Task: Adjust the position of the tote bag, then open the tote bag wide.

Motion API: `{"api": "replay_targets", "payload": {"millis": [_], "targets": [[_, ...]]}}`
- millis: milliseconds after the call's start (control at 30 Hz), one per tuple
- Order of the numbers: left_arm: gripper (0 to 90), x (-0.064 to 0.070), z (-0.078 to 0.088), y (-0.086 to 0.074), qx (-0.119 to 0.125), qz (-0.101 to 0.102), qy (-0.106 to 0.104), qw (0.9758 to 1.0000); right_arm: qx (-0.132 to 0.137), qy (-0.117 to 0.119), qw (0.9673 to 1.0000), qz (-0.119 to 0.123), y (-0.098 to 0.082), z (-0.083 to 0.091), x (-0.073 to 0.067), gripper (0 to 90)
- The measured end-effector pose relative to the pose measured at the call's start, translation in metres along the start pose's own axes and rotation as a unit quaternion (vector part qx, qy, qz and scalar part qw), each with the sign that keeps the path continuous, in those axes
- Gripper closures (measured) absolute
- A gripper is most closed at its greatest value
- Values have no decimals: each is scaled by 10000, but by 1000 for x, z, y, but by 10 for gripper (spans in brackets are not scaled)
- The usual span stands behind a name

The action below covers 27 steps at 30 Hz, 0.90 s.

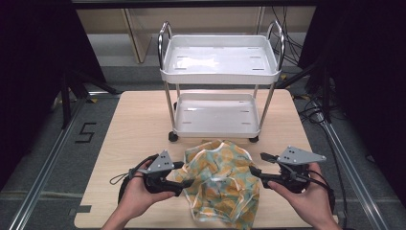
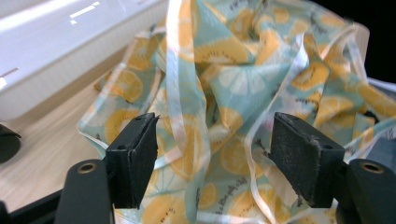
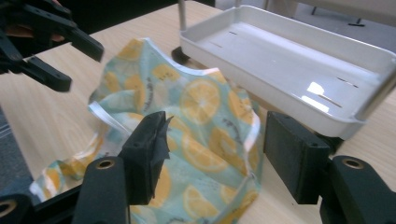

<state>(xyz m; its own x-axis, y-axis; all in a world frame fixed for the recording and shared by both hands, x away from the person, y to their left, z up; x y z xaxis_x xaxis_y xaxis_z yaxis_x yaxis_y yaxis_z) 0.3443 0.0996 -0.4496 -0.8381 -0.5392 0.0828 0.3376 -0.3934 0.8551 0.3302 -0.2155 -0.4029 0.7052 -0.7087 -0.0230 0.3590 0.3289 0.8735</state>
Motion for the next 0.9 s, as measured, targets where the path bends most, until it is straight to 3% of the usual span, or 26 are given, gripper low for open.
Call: {"api": "replay_targets", "payload": {"millis": [100,133,200,233,267,333,367,467,500,533,567,600,633,733,767,900], "targets": [[319,-4,2,0,74,102,130,9998,-75,-101,9999,-19,-4,2,2,409],[320,-5,2,-1,41,132,135,9998,-108,-110,9997,-209,-6,3,0,410],[320,-6,1,-2,6,105,184,9998,-79,-100,9999,22,-9,2,2,410],[320,-6,1,-2,15,120,210,9997,-175,-107,9997,-94,-11,3,-1,410],[320,-6,1,-2,-61,118,252,9996,-116,-128,9998,25,-11,1,1,413],[321,-6,-2,-3,24,131,236,9996,-229,-38,9997,-24,-13,-1,-2,416],[324,-6,-4,-3,-51,138,249,9996,-271,30,9996,77,-13,-4,-2,418],[327,-8,-12,-1,-102,100,221,9997,-440,222,9988,74,-14,-13,-9,417],[328,-8,-16,1,-62,111,171,9998,-469,319,9982,215,-14,-17,-10,416],[329,-7,-19,2,-58,129,157,9998,-527,357,9979,153,-14,-20,-14,414],[331,-8,-21,4,-93,72,111,9999,-663,511,9962,245,-14,-26,-21,398],[331,-7,-24,6,-117,34,101,9999,-663,511,9962,245,-14,-26,-21,398],[333,-6,-26,8,-107,53,82,9999,-669,579,9952,424,-14,-29,-21,388],[346,-7,-33,11,-202,-112,47,9997,-790,723,9931,476,-15,-37,-28,364],[354,-7,-36,11,-220,-79,60,9997,-834,795,9918,550,-15,-39,-29,354],[424,-7,-43,11,-394,-203,-39,9990,-950,857,9893,699,-15,-46,-35,328]]}}
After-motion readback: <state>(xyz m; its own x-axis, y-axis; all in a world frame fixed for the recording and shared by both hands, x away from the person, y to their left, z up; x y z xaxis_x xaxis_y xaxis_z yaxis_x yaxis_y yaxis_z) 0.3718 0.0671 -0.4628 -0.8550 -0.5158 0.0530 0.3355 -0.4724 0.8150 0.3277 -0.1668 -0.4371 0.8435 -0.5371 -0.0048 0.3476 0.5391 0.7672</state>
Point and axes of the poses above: each handheld gripper's, and its own axes: z roughly backward along the jaws, y roughly out of its top, x roughly to its right, the point moved 4 cm from there along -z, roughly forward along the jaws, and after that the axes turned 1 degree about x, right-handed, at the moved point
